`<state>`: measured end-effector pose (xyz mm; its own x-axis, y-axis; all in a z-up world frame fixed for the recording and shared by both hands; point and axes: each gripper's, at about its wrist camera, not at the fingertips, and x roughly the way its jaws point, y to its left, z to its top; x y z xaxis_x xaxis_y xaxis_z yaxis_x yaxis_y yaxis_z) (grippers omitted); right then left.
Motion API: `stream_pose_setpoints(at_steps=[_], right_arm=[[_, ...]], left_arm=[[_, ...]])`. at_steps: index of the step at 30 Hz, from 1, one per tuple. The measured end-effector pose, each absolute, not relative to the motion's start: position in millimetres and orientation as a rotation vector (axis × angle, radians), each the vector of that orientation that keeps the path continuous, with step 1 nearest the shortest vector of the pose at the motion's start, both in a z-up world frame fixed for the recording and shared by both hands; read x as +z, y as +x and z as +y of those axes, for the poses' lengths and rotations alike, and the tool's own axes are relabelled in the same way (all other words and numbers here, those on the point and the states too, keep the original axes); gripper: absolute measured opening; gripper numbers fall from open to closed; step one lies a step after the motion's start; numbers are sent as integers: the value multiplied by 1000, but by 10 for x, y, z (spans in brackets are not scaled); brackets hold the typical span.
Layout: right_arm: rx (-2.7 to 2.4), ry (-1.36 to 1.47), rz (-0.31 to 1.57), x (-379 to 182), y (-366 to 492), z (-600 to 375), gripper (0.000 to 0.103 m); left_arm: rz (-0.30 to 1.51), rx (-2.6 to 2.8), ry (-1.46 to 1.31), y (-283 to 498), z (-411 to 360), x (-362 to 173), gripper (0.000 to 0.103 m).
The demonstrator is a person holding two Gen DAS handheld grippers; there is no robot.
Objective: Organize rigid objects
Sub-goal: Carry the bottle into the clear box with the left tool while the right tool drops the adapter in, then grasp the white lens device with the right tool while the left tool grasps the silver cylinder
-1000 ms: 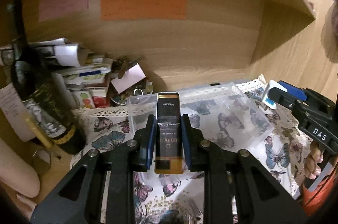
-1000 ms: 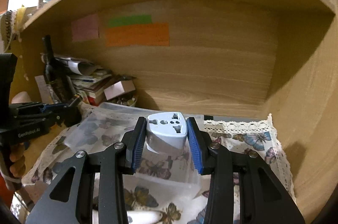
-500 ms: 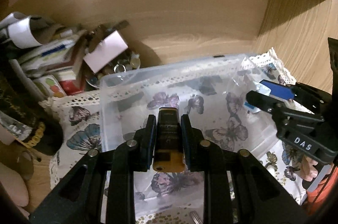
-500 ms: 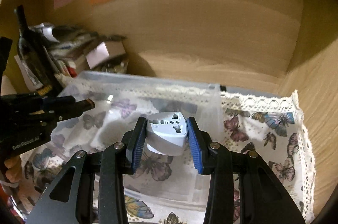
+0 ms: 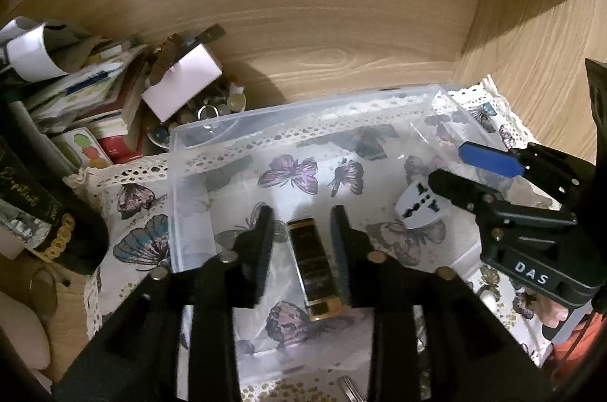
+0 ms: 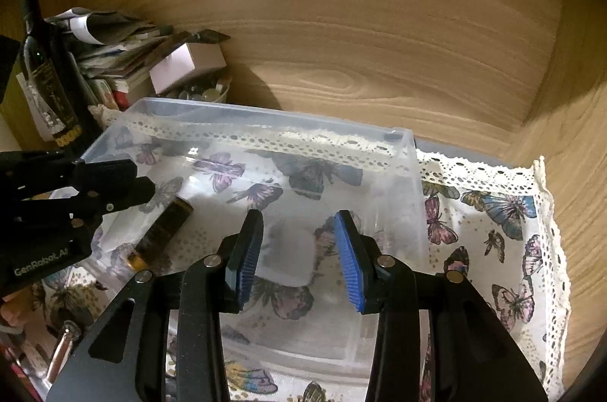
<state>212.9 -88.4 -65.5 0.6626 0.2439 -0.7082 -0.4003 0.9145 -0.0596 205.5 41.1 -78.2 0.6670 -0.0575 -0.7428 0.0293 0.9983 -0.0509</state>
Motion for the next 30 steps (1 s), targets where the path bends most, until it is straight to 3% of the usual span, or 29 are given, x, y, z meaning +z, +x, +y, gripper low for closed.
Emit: stream_pose_setpoints(at_steps=[6, 8, 10, 12, 14, 20, 30], right_arm=[[365, -206, 690, -433, 1925, -902, 62], [367, -198, 666, -363, 1845, -912, 73], [372, -190, 639, -281, 1731, -927, 77], [384, -182, 620, -208, 1599, -939, 80], [393, -178, 608, -176, 1499, -939, 84], [427, -183, 598, -253, 1127, -875, 96], [522, -222, 737, -879, 758, -552, 96]], left_arm=[[759, -12, -5, 1830, 393, -584, 62], [729, -5, -5, 1721, 393, -505, 68], [704, 5, -4, 1621, 399, -440, 76], [678, 22, -1, 1495, 410, -380, 90], [651, 33, 3, 1349, 441, -326, 94], [627, 69, -6, 987, 590, -308, 98], [704, 120, -39, 541, 769, -672, 98]])
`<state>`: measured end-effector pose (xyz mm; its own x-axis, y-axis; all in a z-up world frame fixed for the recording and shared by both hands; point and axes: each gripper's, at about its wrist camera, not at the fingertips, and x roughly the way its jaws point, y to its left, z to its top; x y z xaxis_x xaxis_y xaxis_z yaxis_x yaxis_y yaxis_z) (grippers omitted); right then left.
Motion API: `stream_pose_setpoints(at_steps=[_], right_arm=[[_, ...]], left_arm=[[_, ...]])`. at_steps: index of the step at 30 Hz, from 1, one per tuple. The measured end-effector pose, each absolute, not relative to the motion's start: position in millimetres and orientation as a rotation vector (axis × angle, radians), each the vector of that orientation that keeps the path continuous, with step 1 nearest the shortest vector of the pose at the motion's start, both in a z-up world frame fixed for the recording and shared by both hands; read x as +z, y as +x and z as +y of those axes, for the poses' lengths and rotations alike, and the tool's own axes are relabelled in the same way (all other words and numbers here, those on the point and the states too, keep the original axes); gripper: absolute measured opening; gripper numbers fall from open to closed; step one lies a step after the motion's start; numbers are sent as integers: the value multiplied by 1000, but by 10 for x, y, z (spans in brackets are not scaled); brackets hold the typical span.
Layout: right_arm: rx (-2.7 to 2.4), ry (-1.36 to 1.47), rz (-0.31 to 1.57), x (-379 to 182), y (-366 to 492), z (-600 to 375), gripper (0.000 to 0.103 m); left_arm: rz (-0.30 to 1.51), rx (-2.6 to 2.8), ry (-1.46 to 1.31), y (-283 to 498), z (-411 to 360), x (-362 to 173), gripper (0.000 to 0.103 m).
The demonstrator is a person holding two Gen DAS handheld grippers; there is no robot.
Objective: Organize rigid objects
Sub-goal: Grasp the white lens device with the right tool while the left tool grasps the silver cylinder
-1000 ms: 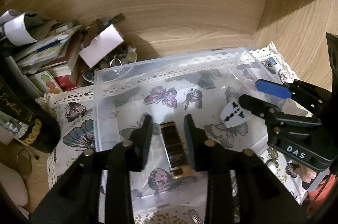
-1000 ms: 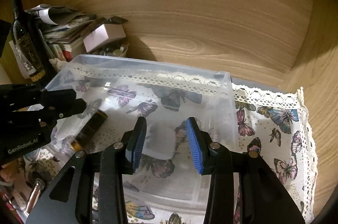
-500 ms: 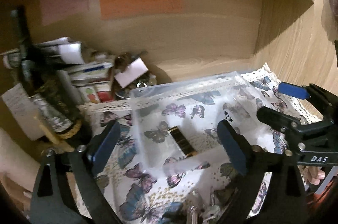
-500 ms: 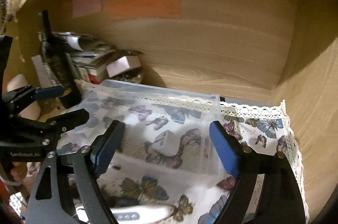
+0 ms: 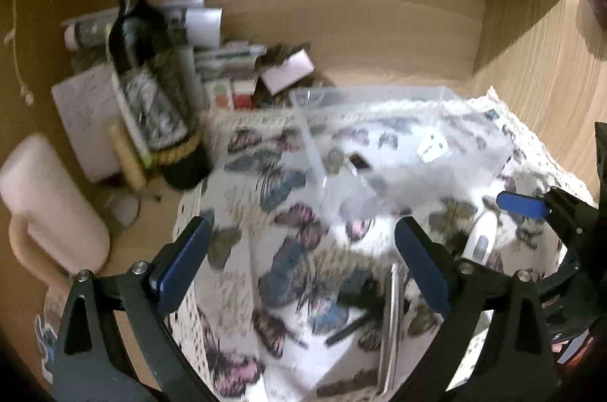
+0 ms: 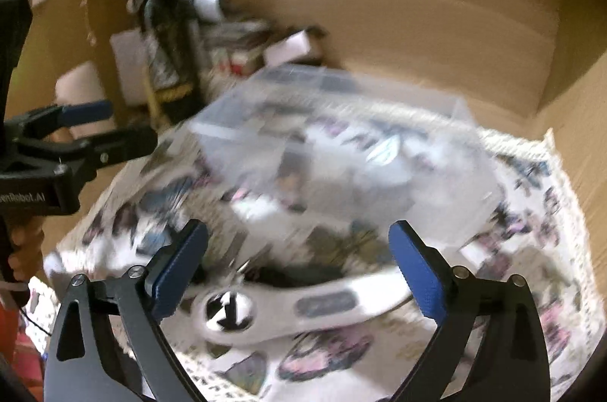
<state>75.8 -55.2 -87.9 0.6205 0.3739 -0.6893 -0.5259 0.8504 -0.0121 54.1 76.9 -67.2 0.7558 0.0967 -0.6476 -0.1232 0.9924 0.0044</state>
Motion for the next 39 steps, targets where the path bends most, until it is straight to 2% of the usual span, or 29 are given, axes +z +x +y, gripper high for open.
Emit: stream_pose_setpoints(at_steps=[6, 7, 9, 12, 14, 16, 21, 25, 32, 39], right_arm=[[569, -228, 776, -1055, 619, -562, 96], [574, -225, 783, -1074, 618, -570, 95], [586, -221, 802, -1119, 624, -581, 93], [587, -246, 779, -1138, 571, -549, 83], [602, -269, 755, -1123, 505, -509, 66], [587, -301, 727, -1110, 443, -473, 62], [567, -276, 720, -1093, 442, -536, 61], [539, -224, 723, -1054, 475, -676, 61], [498, -152, 707, -952, 499, -903, 60], [455, -131, 635, -752, 509, -1038, 60]], left_arm=[[718, 98, -38, 313, 685, -881, 97], [716, 90, -35, 283, 657, -905, 94], [724, 74, -29, 246, 597, -945, 82], [740, 33, -44, 224, 522, -995, 73], [749, 15, -47, 236, 480, -1017, 67], [762, -11, -49, 256, 428, -1041, 60], [807, -68, -53, 328, 315, -1147, 40], [837, -92, -40, 382, 231, -1240, 37], [853, -94, -33, 418, 200, -1299, 15], [812, -89, -51, 373, 240, -1145, 15]])
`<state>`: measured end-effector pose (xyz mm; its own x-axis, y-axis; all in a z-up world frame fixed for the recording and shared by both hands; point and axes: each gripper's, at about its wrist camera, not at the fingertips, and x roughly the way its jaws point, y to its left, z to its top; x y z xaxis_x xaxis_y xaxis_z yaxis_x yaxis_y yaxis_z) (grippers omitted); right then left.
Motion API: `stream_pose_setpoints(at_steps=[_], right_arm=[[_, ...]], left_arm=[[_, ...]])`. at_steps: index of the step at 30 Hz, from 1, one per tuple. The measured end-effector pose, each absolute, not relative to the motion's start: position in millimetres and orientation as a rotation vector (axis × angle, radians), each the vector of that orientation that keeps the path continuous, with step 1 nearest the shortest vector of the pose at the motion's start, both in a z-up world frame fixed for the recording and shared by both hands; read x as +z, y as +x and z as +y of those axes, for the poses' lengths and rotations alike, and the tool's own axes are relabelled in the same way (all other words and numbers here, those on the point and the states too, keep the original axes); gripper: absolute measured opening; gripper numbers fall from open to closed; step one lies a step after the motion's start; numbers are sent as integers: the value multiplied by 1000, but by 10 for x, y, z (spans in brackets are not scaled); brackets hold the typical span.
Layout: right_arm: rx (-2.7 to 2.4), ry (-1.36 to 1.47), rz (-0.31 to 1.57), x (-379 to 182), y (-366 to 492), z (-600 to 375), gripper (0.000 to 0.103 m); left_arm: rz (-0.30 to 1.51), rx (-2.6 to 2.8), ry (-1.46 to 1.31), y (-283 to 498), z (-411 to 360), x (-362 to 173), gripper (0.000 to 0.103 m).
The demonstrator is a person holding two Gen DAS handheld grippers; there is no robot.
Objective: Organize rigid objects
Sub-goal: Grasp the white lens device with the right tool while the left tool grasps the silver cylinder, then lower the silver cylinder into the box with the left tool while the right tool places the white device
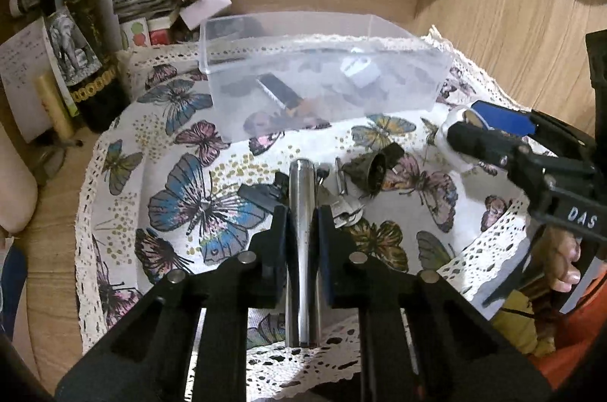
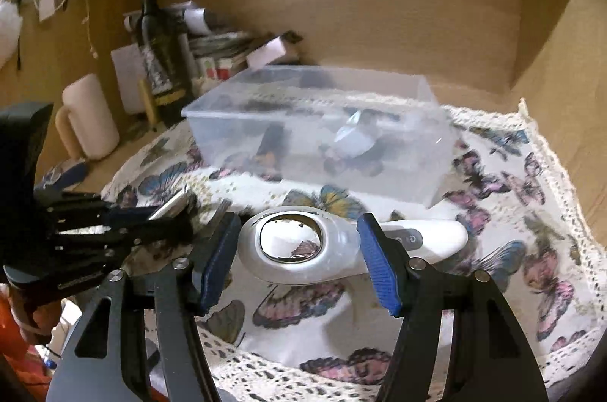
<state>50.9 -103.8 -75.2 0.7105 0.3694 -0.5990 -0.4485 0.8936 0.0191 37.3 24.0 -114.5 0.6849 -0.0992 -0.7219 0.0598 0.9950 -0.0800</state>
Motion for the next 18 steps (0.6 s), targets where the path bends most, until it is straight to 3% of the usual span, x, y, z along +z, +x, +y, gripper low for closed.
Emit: stream_pose_setpoints(at_steps=[18], right_arm=[[389, -122, 452, -104, 721, -1176, 60]], left_arm=[[619, -70, -101, 484, 454, -442, 15]])
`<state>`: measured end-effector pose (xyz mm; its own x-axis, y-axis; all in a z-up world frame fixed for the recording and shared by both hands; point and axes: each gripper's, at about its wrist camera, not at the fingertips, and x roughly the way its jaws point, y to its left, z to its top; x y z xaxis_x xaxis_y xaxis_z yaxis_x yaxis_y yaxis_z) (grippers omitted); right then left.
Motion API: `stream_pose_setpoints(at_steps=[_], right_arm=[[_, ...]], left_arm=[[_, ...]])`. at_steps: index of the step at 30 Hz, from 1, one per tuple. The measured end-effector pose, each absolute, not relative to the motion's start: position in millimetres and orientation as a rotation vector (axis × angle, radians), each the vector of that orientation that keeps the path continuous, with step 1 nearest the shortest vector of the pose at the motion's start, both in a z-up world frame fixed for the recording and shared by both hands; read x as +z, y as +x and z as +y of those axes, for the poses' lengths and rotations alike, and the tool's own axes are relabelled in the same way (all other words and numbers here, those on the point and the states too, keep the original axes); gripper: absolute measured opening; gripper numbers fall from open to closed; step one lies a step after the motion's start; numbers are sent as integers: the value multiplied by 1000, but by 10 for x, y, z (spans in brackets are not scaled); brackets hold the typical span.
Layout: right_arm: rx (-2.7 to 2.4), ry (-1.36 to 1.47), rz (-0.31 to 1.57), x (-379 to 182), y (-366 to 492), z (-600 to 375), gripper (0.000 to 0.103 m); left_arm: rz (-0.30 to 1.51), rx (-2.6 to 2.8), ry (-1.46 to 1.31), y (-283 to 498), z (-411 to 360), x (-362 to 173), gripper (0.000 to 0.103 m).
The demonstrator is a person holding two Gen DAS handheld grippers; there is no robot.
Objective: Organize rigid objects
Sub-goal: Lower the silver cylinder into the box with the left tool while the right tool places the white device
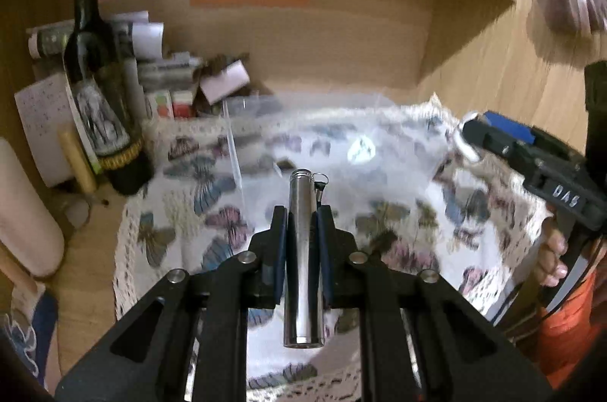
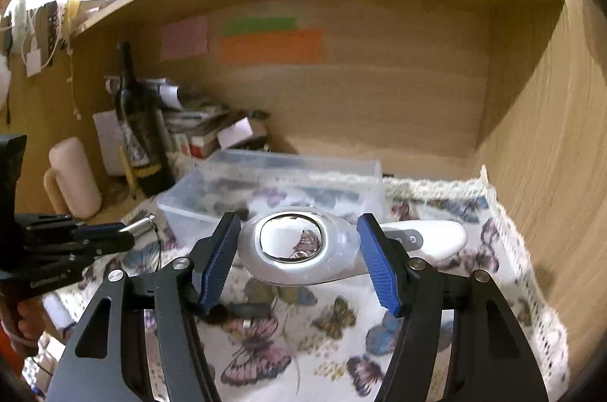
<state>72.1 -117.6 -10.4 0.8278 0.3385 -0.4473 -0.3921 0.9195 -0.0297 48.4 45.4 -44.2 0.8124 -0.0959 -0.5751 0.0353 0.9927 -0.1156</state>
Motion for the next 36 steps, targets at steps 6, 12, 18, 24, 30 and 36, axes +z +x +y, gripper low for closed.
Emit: stream_pose_setpoints(at_steps=[6, 12, 18, 24, 30, 36], right_arm=[[391, -143, 411, 66, 886, -1091, 60], [399, -141, 444, 45, 1155, -968, 60], [408, -125, 549, -165, 1441, -829, 60], [365, -171, 613, -366, 1608, -683, 61], [378, -195, 629, -368, 1662, -578, 61], [392, -215, 637, -428, 1704, -449, 61]], left_arm=[[540, -63, -96, 613, 505, -144, 15], [503, -53, -86, 863, 546, 7, 15], [557, -55, -90, 1214, 579, -137, 15], [652, -48, -104, 1556, 628, -435, 15], [731, -26, -116, 1813, 683, -714, 15], [754, -22, -111, 1842, 699, -787, 15]])
